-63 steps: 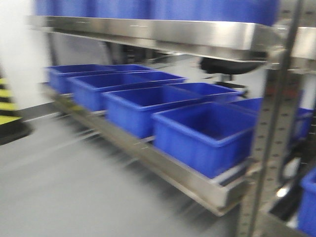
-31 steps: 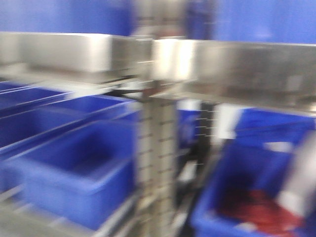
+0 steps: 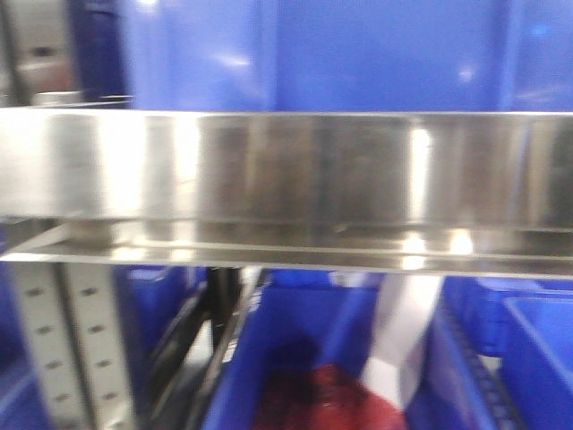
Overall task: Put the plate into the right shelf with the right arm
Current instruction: 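Extend the right gripper with the plate over a blue bin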
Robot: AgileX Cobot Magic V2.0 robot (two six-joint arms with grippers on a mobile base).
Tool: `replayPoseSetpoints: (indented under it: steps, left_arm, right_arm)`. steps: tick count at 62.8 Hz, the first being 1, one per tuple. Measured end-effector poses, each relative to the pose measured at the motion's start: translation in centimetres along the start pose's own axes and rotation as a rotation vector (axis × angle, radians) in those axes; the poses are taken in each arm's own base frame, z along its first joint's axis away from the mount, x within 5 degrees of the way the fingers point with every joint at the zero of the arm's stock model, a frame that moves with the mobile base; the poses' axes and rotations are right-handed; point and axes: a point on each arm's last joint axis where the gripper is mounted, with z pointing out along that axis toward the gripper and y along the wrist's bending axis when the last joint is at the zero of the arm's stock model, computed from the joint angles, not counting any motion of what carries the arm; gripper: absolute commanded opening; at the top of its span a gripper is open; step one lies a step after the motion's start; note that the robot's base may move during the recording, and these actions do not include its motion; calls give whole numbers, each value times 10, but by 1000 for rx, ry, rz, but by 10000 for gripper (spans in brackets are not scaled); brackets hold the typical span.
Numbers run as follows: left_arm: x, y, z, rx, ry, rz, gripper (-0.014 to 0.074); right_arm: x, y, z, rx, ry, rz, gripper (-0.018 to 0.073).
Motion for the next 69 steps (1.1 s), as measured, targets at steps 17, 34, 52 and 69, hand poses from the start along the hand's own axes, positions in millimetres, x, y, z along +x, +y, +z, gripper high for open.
replayPoseSetpoints:
  steps: [17, 34, 52, 69]
  left_arm:
    - [0, 0, 0, 0, 0, 0, -47]
    - [0, 0, 0, 0, 0, 0, -47]
    - [0, 0, 0, 0, 0, 0, -47]
    - [0, 0, 0, 0, 0, 0, -47]
  right_arm:
    - [0, 0, 0, 0, 0, 0, 57]
    - [0, 0, 0, 0, 0, 0, 57]
    - [0, 0, 0, 0, 0, 0, 57]
    - [0, 0, 0, 0, 0, 0, 57]
